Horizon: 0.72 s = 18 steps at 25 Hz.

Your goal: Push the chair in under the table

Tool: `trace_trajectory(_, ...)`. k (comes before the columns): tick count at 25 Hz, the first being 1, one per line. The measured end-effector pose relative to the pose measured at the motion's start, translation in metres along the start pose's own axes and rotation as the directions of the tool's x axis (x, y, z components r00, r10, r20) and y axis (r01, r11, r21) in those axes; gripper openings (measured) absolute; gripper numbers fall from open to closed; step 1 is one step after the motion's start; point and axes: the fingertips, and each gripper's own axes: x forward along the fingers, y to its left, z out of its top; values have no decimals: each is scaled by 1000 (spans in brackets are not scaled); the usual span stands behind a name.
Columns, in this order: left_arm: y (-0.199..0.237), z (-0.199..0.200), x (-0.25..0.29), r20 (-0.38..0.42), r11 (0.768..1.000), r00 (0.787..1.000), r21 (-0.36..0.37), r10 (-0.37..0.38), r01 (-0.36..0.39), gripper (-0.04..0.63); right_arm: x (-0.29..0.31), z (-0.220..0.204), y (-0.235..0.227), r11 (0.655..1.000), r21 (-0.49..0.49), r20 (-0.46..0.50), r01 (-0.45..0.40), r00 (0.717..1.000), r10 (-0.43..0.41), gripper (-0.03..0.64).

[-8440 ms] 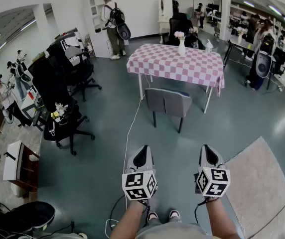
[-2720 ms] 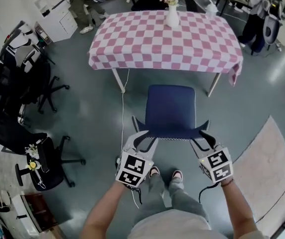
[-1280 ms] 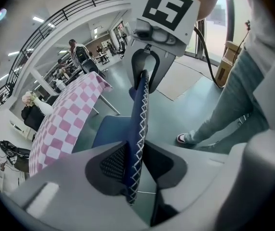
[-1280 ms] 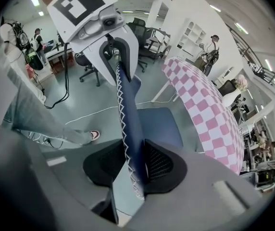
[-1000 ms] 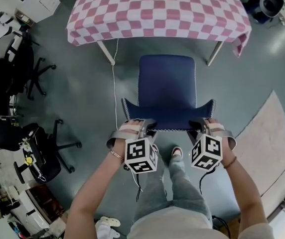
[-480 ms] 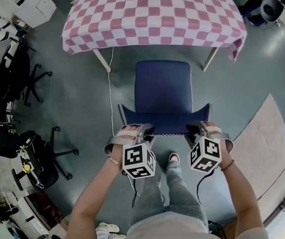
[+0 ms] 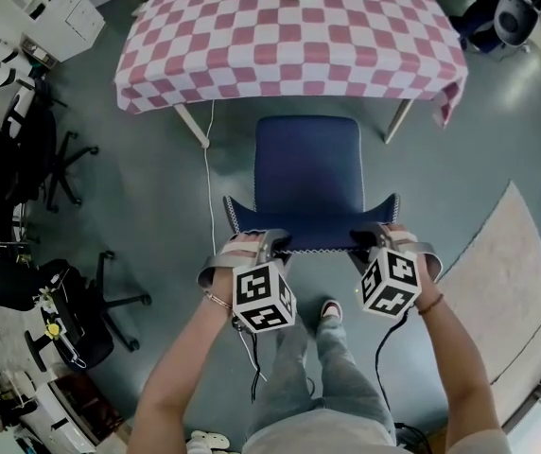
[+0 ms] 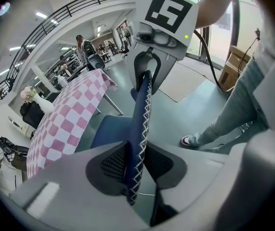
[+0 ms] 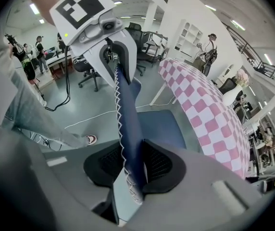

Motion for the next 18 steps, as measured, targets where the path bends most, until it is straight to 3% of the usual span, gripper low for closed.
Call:
trace_trajectory(10, 3, 2, 1, -2, 999, 1000, -23, -22, 22, 95, 4, 0, -4, 999, -5, 35, -51, 998, 51, 110)
trace_trajectory(18, 34, 11, 17, -15, 997, 999, -53, 46, -47, 98, 14, -2, -42, 1000, -6, 32, 8, 999, -7, 110)
